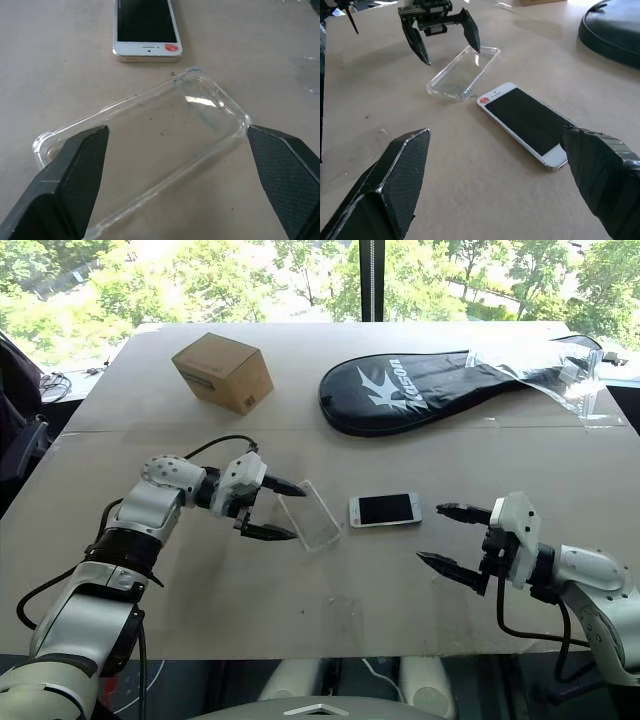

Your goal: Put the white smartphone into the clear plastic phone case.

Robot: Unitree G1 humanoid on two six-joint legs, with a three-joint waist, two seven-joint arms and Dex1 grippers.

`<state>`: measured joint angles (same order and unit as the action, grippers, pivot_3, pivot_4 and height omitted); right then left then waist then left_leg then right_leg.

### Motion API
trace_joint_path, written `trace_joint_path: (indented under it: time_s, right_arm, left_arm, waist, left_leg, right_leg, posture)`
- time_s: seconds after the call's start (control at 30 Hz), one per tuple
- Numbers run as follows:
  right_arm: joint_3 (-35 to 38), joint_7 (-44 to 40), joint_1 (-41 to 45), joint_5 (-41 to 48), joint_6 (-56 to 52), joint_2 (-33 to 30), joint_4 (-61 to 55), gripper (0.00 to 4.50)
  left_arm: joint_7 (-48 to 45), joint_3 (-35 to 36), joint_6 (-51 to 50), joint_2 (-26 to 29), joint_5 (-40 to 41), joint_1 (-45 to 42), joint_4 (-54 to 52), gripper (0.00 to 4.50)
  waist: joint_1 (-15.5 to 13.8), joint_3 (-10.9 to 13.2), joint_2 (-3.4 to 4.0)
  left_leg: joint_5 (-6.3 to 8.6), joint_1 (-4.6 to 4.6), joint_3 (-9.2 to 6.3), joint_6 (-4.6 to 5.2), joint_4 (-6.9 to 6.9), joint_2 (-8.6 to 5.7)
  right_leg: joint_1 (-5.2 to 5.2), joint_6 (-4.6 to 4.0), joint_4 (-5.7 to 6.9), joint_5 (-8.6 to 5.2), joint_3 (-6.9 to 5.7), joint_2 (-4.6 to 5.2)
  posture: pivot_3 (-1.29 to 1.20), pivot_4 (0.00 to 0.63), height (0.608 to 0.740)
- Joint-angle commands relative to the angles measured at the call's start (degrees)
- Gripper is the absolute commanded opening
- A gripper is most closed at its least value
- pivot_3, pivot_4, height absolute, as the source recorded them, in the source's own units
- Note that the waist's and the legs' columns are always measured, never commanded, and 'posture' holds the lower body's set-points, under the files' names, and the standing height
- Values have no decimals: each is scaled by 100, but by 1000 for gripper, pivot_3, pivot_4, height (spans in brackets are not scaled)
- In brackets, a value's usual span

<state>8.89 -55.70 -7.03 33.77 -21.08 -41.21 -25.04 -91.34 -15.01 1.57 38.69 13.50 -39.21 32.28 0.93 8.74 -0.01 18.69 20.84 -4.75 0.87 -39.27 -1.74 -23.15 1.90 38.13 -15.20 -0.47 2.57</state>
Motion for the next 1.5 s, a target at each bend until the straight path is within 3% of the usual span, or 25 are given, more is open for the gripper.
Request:
trace_joint_path:
  time_s: [0.03,0.27,0.3,0.37,0.63,0.87,1.03,1.2,1.33,1.47,1.5]
  right_arm:
    - [43,63,-20,-12,76,15,-264,4500]
    - [49,132,-31,-28,67,21,-302,4500]
    - [51,134,-33,-47,81,11,-313,4500]
    - [55,133,-51,-133,132,-26,-329,4500]
    - [32,-94,154,-156,398,39,-175,4500]
    - [72,-421,177,50,391,0,-167,4500]
    - [254,-702,-212,-19,485,-212,-163,4500]
    - [469,-879,-655,-248,698,-470,-113,4500]
    - [723,-931,-902,-305,872,-539,-37,4500]
    - [917,-971,-1022,-248,907,-552,-40,4500]
    - [945,-979,-1045,-252,923,-554,-36,4500]
  left_arm:
    - [-116,-386,419,236,149,-165,261,4458]
    - [-47,-498,1324,-252,-435,-542,1289,4458]
    - [-39,-462,1373,-354,-449,-555,1379,4224]
    - [-78,-392,1456,-480,-472,-556,1506,3552]
    - [-116,-356,1828,-472,-599,-455,1548,137]
    - [-115,-416,1001,-699,-106,114,139,56]
    - [225,-431,-428,-1177,280,687,-1395,56]
    - [1053,-924,-1293,-1719,-203,990,-2062,56]
    - [1428,-1520,-1554,-1665,-943,1059,-2126,56]
    - [1536,-1510,-2098,-1702,-822,1092,-2394,56]
    - [1586,-1471,-2230,-1744,-746,1090,-2474,595]
  waist:
    - [0,0,0]
    - [-31,-1,-2]
    - [-31,-1,-3]
    - [-21,-1,-3]
    - [-16,-2,-5]
    - [-25,-2,-5]
    - [-42,0,-8]
    - [-25,1,-10]
    - [-17,-1,-9]
    - [-41,-4,-4]
    - [-48,-4,-4]
  left_leg:
    - [0,-1,-2,0,0,0]
    - [0,-1,-3,1,-8,-1]
    - [0,-1,-3,1,-9,-3]
    - [0,-1,-1,1,-10,-3]
    - [-1,-17,4,2,-22,-3]
    - [-1,-17,5,2,-28,-2]
    - [0,-6,-1,3,-33,-4]
    - [0,-13,3,3,-33,-2]
    - [0,-25,10,3,-29,0]
    - [13,-71,11,27,-25,0]
    - [15,-87,12,29,-18,0]
  right_leg:
    - [0,0,1,0,1,0]
    - [1,0,8,0,-4,-2]
    - [1,1,8,0,-5,-3]
    - [1,1,10,0,-6,-3]
    - [4,1,42,-1,-1,-3]
    - [3,1,54,-2,10,-2]
    - [3,2,44,-2,18,3]
    - [4,2,50,-3,25,3]
    - [5,2,60,-3,37,-9]
    - [58,3,51,-4,38,-6]
    - [75,4,42,-4,39,-6]
  posture:
    - [0,150,740]
    - [0,150,740]
    - [0,150,740]
    - [0,150,740]
    - [0,150,740]
    - [0,150,740]
    - [0,150,740]
    - [0,150,740]
    - [0,150,740]
    - [0,150,740]
    - [0,150,740]
